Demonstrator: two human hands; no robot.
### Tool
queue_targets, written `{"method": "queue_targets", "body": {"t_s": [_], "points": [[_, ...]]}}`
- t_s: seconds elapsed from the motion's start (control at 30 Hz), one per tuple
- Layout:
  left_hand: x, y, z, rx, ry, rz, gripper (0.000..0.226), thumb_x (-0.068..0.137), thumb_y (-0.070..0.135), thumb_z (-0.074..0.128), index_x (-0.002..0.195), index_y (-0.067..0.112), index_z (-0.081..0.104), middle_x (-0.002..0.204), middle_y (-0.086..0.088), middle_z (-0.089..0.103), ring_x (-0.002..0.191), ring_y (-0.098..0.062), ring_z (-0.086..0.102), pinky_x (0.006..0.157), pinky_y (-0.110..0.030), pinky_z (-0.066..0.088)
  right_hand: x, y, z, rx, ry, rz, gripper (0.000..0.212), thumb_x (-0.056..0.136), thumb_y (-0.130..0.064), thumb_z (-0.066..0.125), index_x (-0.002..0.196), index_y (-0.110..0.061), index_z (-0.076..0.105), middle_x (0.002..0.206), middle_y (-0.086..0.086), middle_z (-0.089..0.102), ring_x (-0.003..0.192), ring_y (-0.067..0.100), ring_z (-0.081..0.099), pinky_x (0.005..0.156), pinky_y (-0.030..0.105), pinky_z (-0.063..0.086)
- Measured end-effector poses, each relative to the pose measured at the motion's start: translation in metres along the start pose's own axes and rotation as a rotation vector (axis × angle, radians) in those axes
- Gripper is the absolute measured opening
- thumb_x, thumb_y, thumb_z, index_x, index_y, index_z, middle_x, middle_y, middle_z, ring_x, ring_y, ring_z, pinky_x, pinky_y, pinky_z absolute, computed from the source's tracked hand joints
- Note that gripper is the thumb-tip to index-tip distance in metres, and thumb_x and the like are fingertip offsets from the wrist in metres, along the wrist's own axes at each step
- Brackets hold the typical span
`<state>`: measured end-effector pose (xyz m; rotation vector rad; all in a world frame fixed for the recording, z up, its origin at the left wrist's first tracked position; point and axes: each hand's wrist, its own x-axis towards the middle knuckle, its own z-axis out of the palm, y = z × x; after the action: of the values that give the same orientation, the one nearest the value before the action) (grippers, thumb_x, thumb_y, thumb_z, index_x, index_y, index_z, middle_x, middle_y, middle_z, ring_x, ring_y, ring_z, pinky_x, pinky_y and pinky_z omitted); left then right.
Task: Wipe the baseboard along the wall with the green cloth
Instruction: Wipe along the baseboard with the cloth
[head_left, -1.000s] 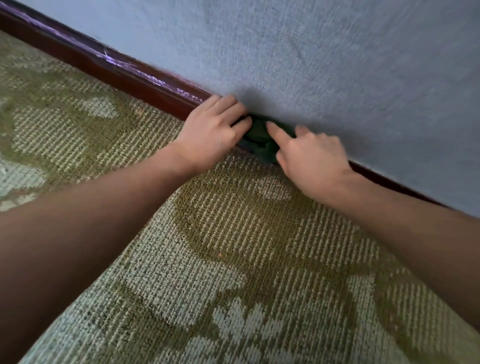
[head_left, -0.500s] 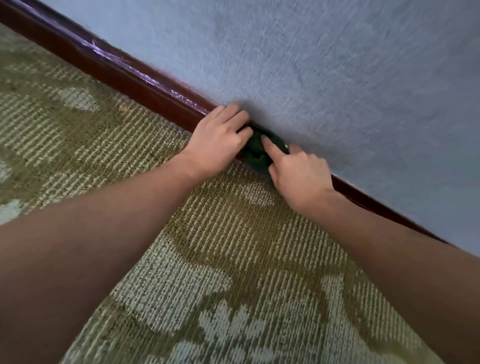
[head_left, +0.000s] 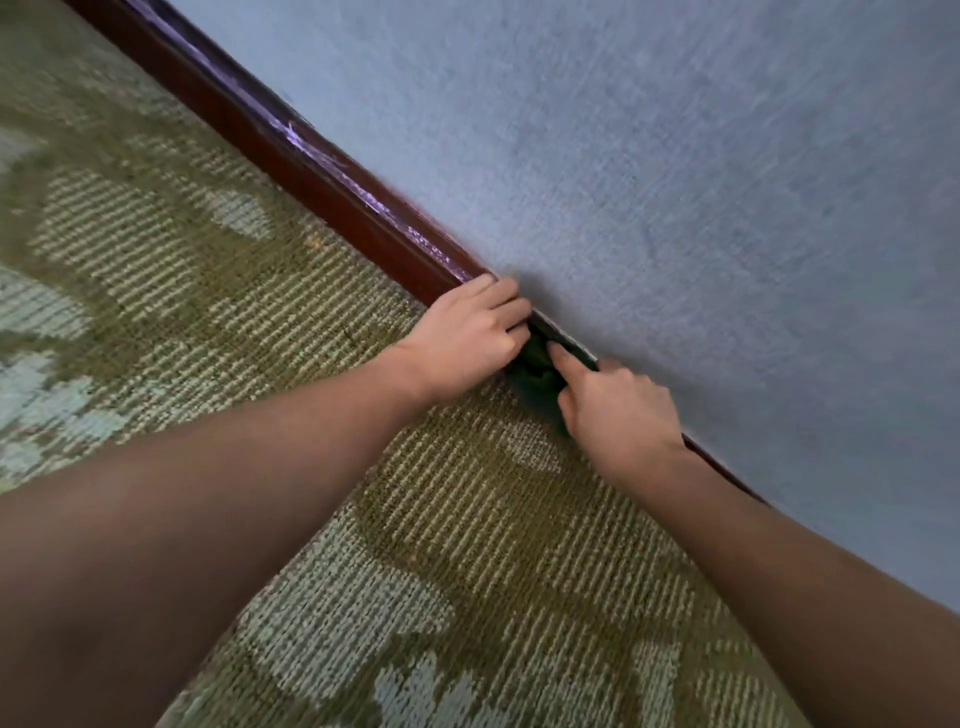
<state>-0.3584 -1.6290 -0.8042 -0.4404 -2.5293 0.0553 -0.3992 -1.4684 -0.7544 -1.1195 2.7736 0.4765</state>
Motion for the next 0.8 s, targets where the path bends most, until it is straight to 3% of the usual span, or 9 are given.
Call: {"method": "queue_targets", "body": {"t_s": [0.13,0.3,0.47,0.6,0.8], "points": [[-0.005,-0.008,0.001,0.008,-0.007,0.016,0.008,0.072,0.006,0.07,0.066,0.01,0.07,0.071,-0.001,0.065,0.073,-0.022,0.062,0.065,-0.028,0.045,0.006,-0.009,0.008,0.006,0.004,-0.01,0.05,0.098,-0.031,0.031,0.145,-0.032,0.015,0.112,0.013,0.053,0.092,0.03,0.058,0.067,0.035,0.043],[-0.006,-0.011,-0.001,0.003,-0.026,0.005,0.005,0.072,0.008,0.071,0.07,0.013,0.072,0.072,0.001,0.065,0.074,-0.019,0.062,0.067,-0.026,0.045,0.009,-0.012,0.015,0.079,0.017,-0.007,0.051,0.098,-0.03,0.03,0.146,-0.031,0.013,0.109,0.011,0.054,0.087,0.028,0.06,0.061,0.032,0.035],[-0.01,-0.021,-0.008,0.011,-0.085,-0.059,0.009,0.072,0.006,0.065,0.072,0.01,0.073,0.072,0.0,0.065,0.073,-0.021,0.062,0.064,-0.026,0.047,0.019,-0.018,0.012,0.178,0.065,-0.041,0.049,0.098,-0.029,0.031,0.145,-0.03,0.015,0.109,0.013,0.056,0.087,0.029,0.06,0.066,0.033,0.04],[-0.012,-0.032,-0.014,0.032,-0.162,-0.156,0.014,0.061,0.0,0.076,0.073,0.006,0.073,0.07,-0.005,0.064,0.071,-0.024,0.061,0.063,-0.027,0.047,0.036,-0.028,0.009,0.255,0.118,-0.055,0.047,0.097,-0.028,0.035,0.143,-0.03,0.024,0.108,0.014,0.058,0.091,0.031,0.06,0.071,0.037,0.045],[-0.007,-0.028,-0.015,0.03,-0.2,-0.198,0.009,0.066,-0.004,0.072,0.071,0.003,0.071,0.069,-0.008,0.063,0.071,-0.026,0.06,0.062,-0.029,0.046,0.036,-0.024,0.016,0.23,0.164,-0.126,0.05,0.096,-0.032,0.035,0.144,-0.028,0.021,0.109,0.014,0.058,0.089,0.03,0.061,0.065,0.035,0.043]]}}
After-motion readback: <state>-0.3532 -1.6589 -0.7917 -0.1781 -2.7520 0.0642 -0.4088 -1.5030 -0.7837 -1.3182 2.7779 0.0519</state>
